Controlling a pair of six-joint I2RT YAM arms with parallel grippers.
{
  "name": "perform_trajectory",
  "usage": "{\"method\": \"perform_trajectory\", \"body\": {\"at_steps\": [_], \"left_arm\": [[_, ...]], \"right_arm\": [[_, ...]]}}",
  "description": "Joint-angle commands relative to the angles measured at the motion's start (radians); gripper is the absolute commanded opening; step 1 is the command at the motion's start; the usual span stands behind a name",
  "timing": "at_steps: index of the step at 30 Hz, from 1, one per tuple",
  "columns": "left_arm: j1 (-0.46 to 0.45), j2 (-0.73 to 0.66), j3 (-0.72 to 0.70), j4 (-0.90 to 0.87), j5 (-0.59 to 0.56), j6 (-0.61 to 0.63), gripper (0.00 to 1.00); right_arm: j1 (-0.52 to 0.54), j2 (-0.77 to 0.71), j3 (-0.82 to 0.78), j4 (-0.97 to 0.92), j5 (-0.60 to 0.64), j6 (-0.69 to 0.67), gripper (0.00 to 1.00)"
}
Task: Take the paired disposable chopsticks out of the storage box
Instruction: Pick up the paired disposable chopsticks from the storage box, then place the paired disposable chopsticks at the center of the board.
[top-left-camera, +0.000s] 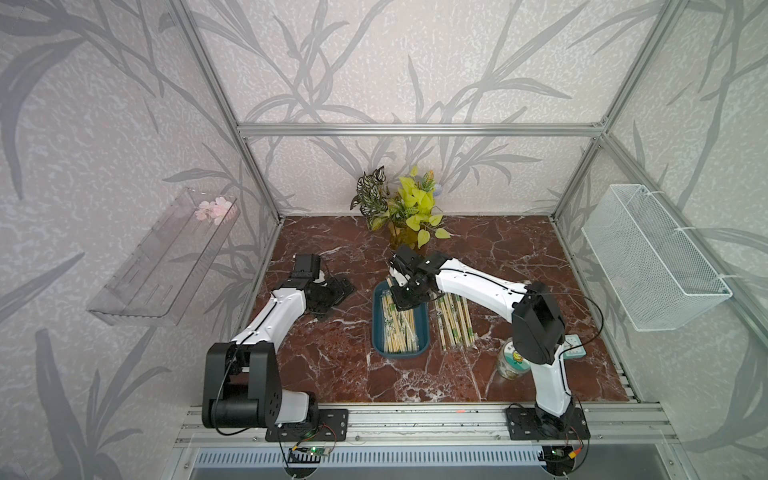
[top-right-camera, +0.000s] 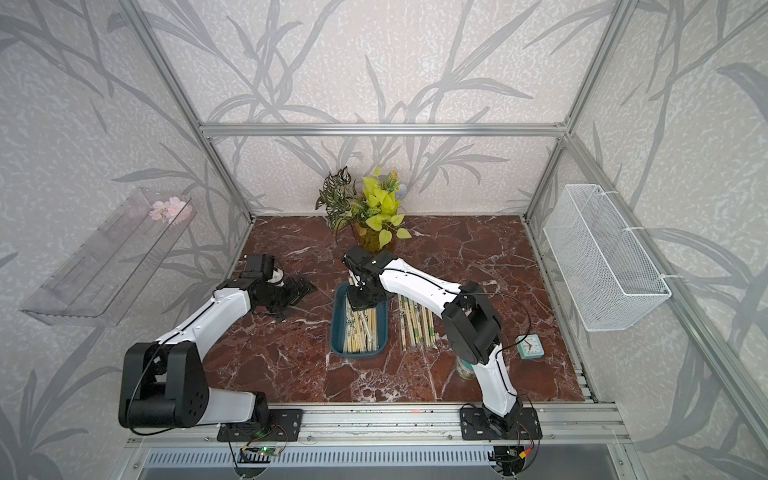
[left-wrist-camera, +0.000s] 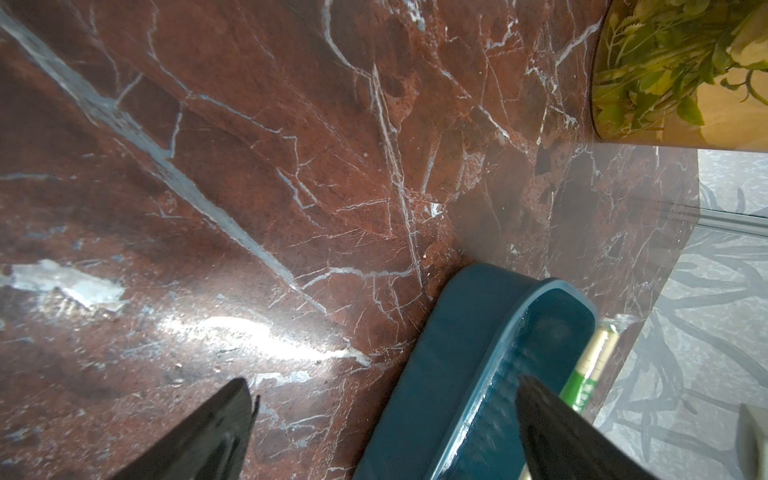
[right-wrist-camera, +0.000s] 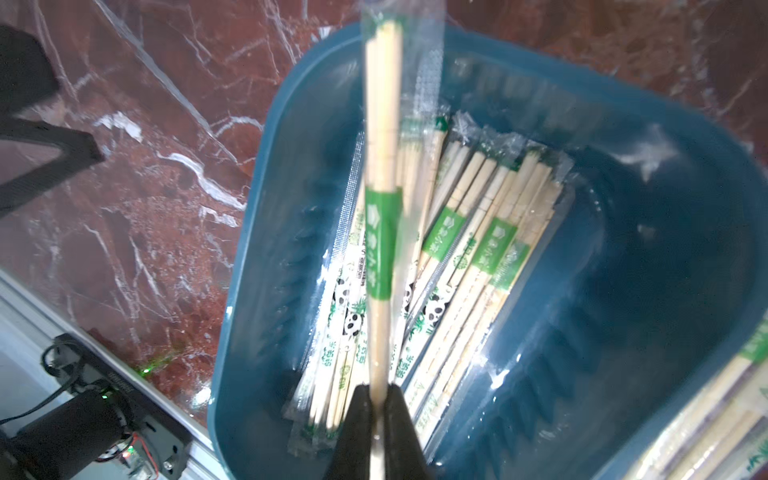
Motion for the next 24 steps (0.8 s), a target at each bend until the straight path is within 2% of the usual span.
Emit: {"method": "perform_trajectory", "body": {"at_steps": [1,10,24], "left_arm": [[0.006,-0.002,0.007,-0.009,0.010,0.021,0.99],[0.008,-0.012,0.003,-0.012,0.010,0.024,0.99],[0.011,-0.017,0.025,-0.028,0.023,0.021,0.99]], "right_arm": [[-0.016,-0.030,-0.020,0.021,-0.044,0.034,0.05],[-0.090,-0.135,-0.177,0.195,-0.146,0.122,0.04],[-0.219,-0.319,-0.392,0.169,-0.049,0.067,0.05]]}}
